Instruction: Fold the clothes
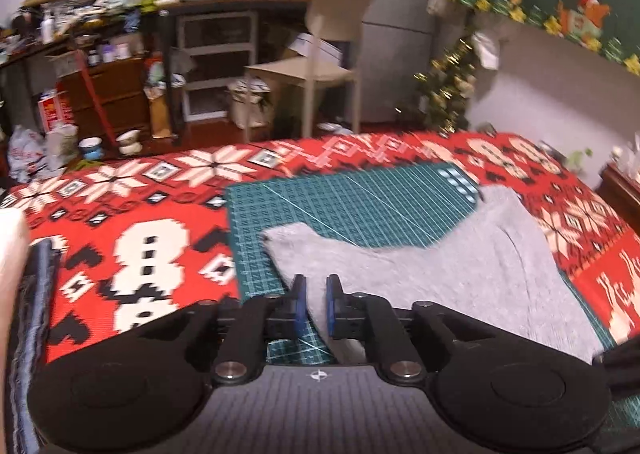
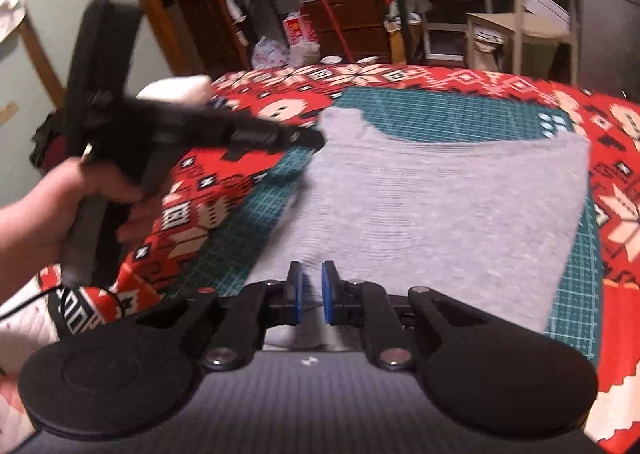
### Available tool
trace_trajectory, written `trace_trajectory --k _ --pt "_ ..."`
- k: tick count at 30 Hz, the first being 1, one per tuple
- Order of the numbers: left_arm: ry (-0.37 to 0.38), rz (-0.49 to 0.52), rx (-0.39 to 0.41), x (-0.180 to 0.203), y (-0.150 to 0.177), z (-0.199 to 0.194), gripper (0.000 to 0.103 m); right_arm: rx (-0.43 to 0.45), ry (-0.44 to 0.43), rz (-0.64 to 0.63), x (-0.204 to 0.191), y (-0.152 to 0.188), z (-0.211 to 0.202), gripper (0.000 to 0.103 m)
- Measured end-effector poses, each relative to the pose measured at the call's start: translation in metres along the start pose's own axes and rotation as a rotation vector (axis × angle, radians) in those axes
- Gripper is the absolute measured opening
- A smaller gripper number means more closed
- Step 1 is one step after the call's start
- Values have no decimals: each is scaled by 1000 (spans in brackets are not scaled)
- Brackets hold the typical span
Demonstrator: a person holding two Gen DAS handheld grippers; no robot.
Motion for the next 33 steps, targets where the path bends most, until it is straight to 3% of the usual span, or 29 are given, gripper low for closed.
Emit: trace_trajectory --k 2,5,7,13,17,22,27,30,33 --pt "24 -21 4 0 -1 -8 10 -1 18 -29 -7 1 1 12" --pt "40 -15 18 5 0 -25 20 5 -17 14 -12 1 -2 15" --pt "62 -27 26 10 3 -40 35 15 -16 25 -15 2 -7 17" --pt "166 -52 31 44 17 -77 51 55 -8 82 -12 8 -36 17" --pt "190 -21 48 68 27 -89 49 77 56 106 3 21 -64 17" --pt "218 5 32 94 35 -82 21 104 124 187 34 35 -95 15" --pt "225 16 -4 111 45 -58 17 176 191 207 63 23 -90 7" --pt "181 10 -61 110 58 -43 16 149 230 222 77 27 -72 6" --pt "184 -44 -64 101 68 -47 17 115 235 244 82 44 -64 5"
Point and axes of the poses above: each gripper's, at about its wrist camera, not at the fingertips, and z roughly the way its jaws point, x to its right, y to its underside, the point moved 9 cm from there along z, roughly the way its jaws point, and after that the axes turned 2 degrees about z, right-handed, at the moved point
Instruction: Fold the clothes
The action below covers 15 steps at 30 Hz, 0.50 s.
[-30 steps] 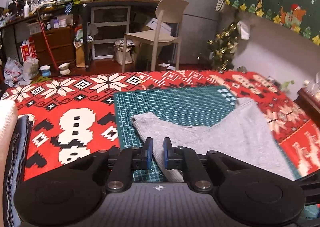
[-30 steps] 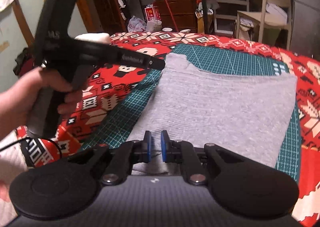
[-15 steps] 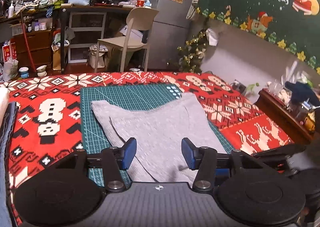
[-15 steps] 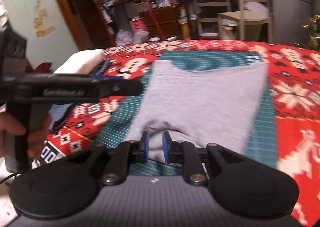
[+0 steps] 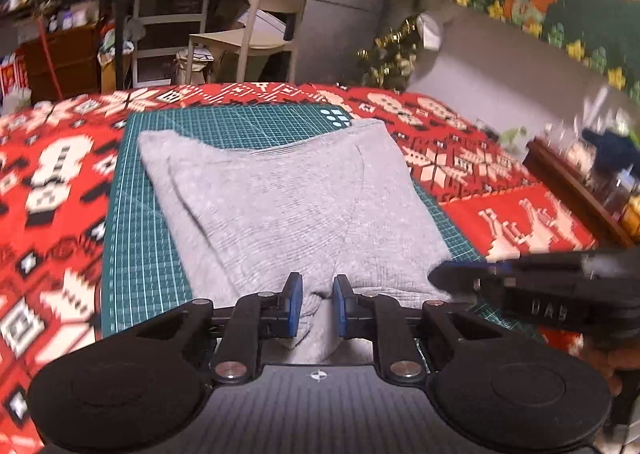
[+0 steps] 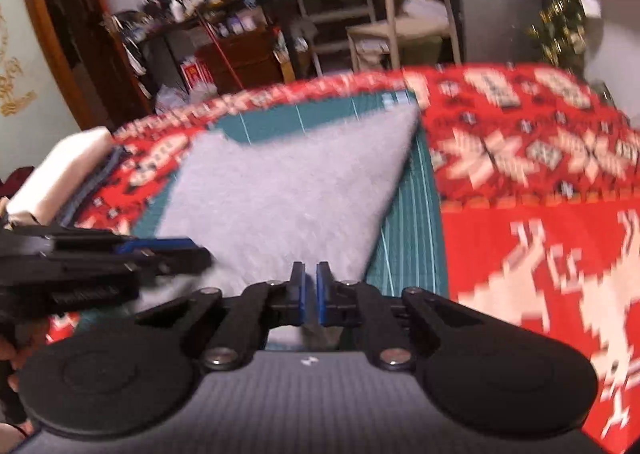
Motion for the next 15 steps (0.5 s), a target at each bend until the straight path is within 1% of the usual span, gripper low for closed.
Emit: trace_trajectory --k 4,5,7,8,10,12,13,15 --pt "-10 -27 -2 -7 7 -14 16 1 -25 6 4 13 -13 5" --pt "-16 -30 -2 -8 8 -19 16 3 -22 15 5 14 -17 7" --pt "-29 -43 9 -9 10 -31 25 15 -18 51 12 13 -25 10" --pt "-24 -68 19 -13 11 -38 27 21 -19 81 16 12 -29 11" --pt "-17 -164 35 -28 14 -47 32 22 -27 154 22 10 -30 12" --pt "-15 -261 42 -44 17 -52 32 18 -42 205 28 8 -28 18" --pt "-10 -290 39 -50 19 -53 31 16 -45 219 30 8 -27 18" --pt "40 -360 11 -57 22 -50 30 11 -46 246 31 6 -21 18"
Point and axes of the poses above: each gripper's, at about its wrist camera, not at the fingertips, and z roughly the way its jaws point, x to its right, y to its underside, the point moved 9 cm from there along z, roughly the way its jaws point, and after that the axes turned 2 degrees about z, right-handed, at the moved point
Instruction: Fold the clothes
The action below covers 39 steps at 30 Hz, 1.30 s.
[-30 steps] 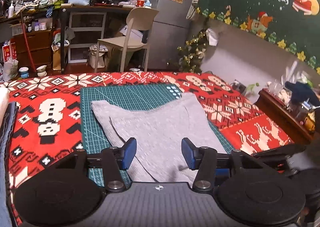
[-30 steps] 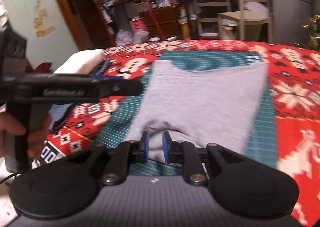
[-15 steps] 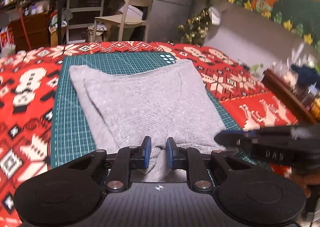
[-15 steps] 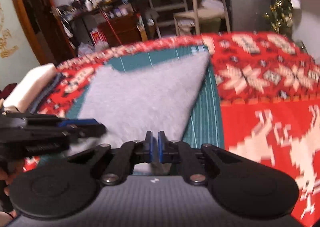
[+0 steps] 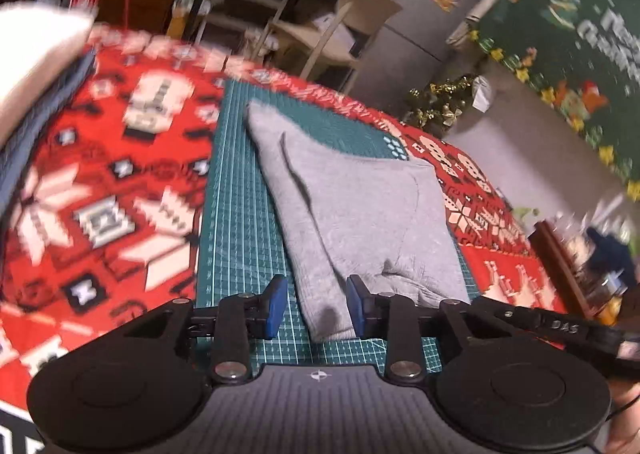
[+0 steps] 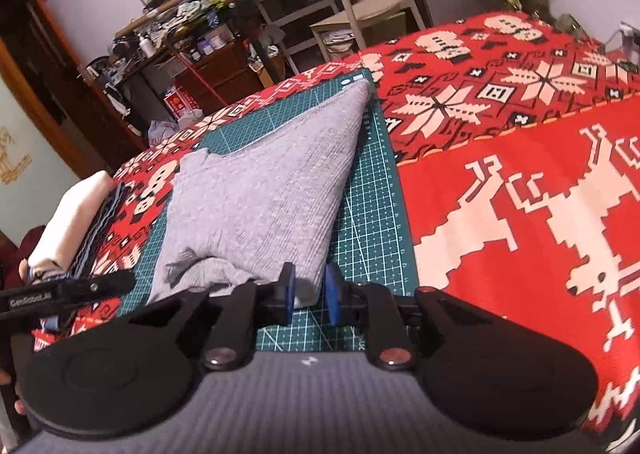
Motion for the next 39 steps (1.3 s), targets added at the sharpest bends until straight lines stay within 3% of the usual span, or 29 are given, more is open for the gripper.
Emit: trace_trajectory --k 2,5,7,8,10,17,30,39 --pt "36 -58 -21 -4 0 4 30 -4 -10 34 1 0 4 19" --pt "13 -72 -37 -8 0 13 30 -20 1 49 2 -2 11 23" --pt "14 -61 -42 -6 0 19 24 -40 7 37 1 -3 17 23" --pt "11 -51 -44 -4 0 21 23 -49 11 19 -1 -3 19 17" --pt "-14 -41 -50 -4 2 23 5 -69 31 -23 -5 -3 23 7" --pt "-83 58 -90 2 12 11 4 -129 65 -31 -9 4 13 6" --pt "-38 56 -174 13 64 -44 4 -270 20 -30 -12 48 -27 7" --pt "-90 117 -137 22 64 -57 6 -271 -3 -88 -17 58 -43 12"
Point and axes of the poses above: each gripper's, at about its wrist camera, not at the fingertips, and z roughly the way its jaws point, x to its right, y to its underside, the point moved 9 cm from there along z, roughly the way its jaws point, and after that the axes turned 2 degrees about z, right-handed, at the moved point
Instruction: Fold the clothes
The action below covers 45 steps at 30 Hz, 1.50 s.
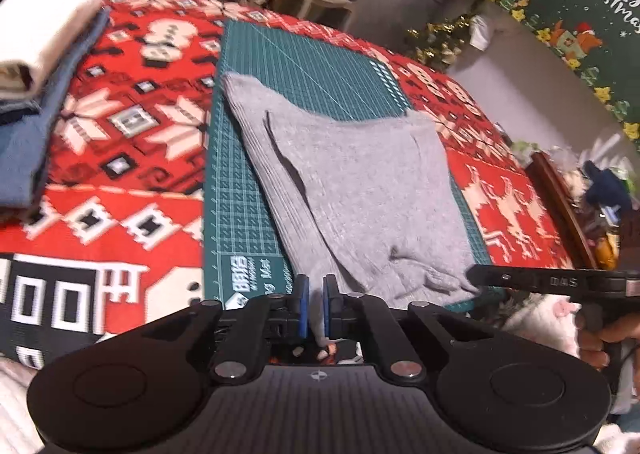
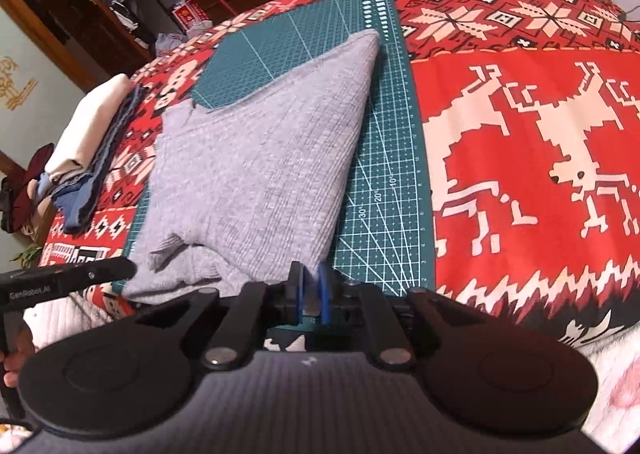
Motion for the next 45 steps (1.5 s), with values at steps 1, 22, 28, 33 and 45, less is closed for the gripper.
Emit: trace_trajectory --k 1,22,28,33,45 --pt "-16 17 12 2 -2 -3 6 10 2 -3 1 -1 -4 18" --pt "113 254 93 105 -58 69 7 169 96 -151 -18 -39 8 7" --pt "110 255 11 100 -44 97 7 155 109 -150 -7 -28 15 7" --pt "139 238 46 103 -58 88 7 192 108 -107 -2 -47 6 8" --pt "156 235 -7 106 -78 125 7 189 105 -59 9 -69 33 8"
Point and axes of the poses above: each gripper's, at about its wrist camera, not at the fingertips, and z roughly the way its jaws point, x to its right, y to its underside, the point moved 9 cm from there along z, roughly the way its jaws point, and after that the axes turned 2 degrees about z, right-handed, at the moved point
